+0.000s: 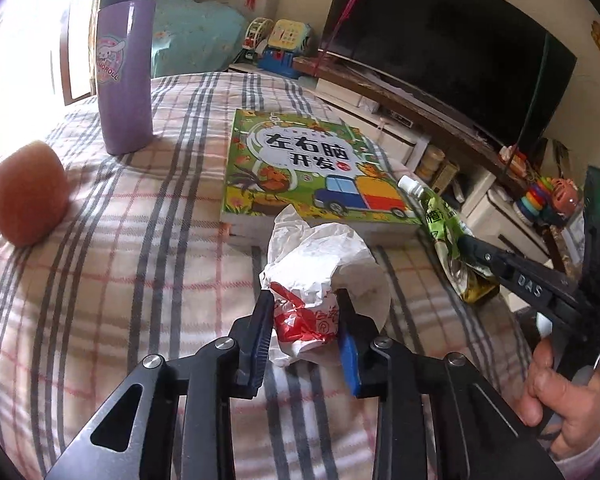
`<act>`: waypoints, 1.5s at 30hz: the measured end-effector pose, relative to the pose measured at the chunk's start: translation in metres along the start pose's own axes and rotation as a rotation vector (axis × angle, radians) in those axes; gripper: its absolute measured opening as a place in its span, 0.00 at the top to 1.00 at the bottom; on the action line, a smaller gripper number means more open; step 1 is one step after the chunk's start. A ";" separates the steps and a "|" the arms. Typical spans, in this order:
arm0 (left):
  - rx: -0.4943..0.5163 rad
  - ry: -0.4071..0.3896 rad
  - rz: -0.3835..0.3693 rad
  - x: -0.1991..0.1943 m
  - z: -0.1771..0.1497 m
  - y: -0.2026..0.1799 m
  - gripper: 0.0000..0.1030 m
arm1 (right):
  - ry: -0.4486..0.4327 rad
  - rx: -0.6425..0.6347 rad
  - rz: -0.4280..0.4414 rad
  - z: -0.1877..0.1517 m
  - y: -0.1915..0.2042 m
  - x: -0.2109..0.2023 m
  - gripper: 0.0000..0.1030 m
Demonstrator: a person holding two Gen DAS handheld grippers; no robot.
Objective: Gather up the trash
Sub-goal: 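Grasp the crumpled white plastic bag with the left gripper while the right grasps the green pouch, then carry the white plastic bag and green pouch over the bin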
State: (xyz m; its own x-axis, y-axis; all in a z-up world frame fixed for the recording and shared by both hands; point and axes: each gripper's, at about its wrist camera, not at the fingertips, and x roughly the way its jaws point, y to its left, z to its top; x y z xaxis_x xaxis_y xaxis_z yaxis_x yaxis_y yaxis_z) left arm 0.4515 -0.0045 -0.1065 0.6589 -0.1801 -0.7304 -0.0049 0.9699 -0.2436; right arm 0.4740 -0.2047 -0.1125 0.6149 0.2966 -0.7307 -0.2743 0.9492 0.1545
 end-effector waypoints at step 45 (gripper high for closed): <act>0.192 0.044 -0.147 -0.126 -0.119 -0.087 0.72 | -0.127 0.251 0.113 -0.166 -0.020 -0.198 0.97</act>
State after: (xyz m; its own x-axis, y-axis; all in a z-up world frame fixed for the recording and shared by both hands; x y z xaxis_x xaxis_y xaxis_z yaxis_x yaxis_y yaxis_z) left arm 0.2794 -0.0854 -0.0692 0.6083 -0.3243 -0.7244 0.2344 0.9454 -0.2264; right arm 0.2352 -0.2996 -0.0816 0.6827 0.3980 -0.6127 -0.1650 0.9009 0.4014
